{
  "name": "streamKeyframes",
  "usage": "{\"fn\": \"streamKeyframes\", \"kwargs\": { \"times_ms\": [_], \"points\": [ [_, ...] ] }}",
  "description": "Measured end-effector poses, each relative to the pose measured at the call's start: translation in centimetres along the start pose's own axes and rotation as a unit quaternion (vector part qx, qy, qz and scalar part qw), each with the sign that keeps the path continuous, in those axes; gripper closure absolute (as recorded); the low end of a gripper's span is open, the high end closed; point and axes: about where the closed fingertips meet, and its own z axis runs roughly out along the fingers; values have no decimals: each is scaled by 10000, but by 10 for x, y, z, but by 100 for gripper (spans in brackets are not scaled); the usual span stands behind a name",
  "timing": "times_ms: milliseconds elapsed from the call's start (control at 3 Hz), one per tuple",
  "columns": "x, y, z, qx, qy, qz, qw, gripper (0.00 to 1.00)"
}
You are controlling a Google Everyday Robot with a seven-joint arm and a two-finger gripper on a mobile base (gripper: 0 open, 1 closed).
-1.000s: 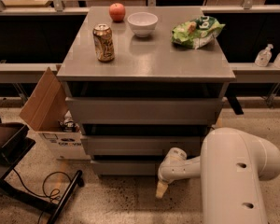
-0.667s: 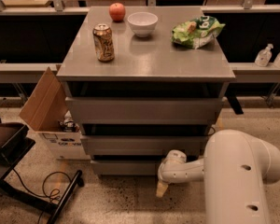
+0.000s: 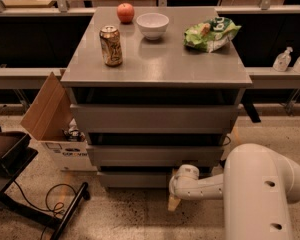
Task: Open bottom drawer
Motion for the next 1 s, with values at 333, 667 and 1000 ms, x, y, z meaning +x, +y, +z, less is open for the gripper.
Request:
{"fn": "streamKeyframes", "kwargs": {
  "times_ms": [333,667,1000],
  "points": [
    [-2,2,9,54,246,-91,9996,0],
    [-2,0,21,124,473,-240,9985,0],
    [2,-9,32,190,684,-343,9969,0]
  ]
}}
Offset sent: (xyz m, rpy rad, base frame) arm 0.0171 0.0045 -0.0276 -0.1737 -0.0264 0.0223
